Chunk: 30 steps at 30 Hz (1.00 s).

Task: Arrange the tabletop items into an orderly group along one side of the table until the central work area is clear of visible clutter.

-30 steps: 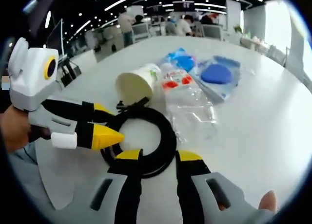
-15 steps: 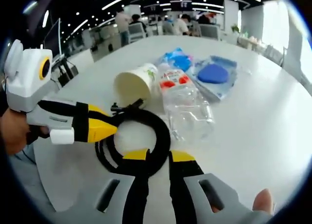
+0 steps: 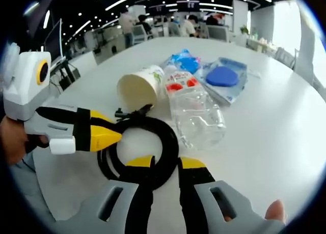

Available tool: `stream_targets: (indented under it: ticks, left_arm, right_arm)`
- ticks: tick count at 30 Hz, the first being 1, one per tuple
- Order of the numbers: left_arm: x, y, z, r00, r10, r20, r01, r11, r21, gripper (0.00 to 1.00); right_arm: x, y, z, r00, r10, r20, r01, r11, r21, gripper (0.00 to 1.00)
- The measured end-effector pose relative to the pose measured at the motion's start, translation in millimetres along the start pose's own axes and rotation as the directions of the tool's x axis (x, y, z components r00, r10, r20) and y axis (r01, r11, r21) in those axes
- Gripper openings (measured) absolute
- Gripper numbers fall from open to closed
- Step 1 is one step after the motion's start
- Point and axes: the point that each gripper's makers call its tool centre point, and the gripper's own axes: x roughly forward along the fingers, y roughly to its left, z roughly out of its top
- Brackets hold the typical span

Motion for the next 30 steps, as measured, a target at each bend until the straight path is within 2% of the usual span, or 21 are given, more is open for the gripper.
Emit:
stream_targets:
  ticks: [14, 30]
  left_arm:
    - [1, 1.6, 1.5, 1.000, 0.013, 0.005, -0.013, 1.000, -0.015, 0.06]
    - [-7, 1.9, 3.4, 1.000, 0.017, 0.000, -0.017, 1.000, -0.012, 0.04]
  right_arm:
    - [-4, -4, 4.1, 1.000, -0.014, 0.005, 0.014, 1.000, 0.004, 0.05]
    - [-10, 2, 5.3, 1.000, 0.009, 0.002, -0.009, 1.000, 0.029, 0.03]
